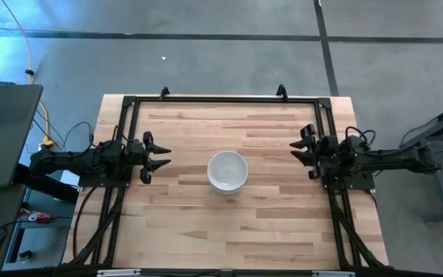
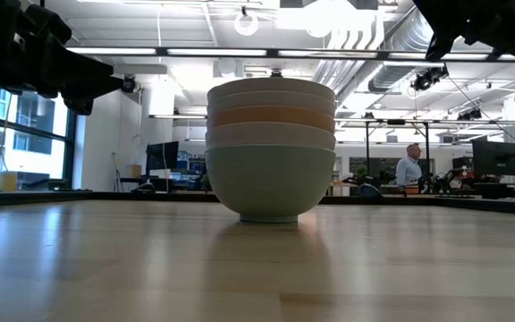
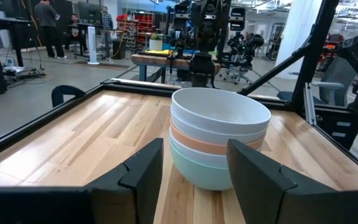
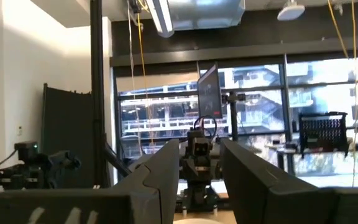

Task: Nest bowls inside each other
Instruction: Return to Home Position

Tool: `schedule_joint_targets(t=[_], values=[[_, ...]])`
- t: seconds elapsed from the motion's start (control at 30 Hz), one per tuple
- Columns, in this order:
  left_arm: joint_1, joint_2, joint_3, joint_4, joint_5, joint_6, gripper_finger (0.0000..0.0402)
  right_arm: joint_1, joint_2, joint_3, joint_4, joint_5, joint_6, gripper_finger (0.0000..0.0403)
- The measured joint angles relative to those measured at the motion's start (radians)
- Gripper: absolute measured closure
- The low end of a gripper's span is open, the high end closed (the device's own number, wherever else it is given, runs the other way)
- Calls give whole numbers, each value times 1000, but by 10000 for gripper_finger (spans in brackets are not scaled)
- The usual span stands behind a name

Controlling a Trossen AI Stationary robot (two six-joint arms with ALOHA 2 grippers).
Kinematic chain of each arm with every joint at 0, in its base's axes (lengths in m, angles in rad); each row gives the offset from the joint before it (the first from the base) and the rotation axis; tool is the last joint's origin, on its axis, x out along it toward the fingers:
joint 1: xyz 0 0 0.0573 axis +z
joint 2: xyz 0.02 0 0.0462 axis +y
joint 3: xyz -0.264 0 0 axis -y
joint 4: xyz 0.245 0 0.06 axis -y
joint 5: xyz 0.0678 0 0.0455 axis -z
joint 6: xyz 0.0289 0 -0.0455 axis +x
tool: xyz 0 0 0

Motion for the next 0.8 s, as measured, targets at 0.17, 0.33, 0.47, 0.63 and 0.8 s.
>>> schedule_joint_targets(t=[0.17,0.33,0.47,0.63,0.8], values=[[0,0,0,0,0,0,236,0,2,0,-42,0,46,292],[0,0,0,0,0,0,236,0,8,-3,-42,0,45,292],[0,0,0,0,0,0,236,0,27,-59,-4,5,49,292],[0,0,0,0,0,0,236,12,53,-67,41,13,26,292],[0,0,0,0,1,0,236,31,56,-67,60,42,-9,292]])
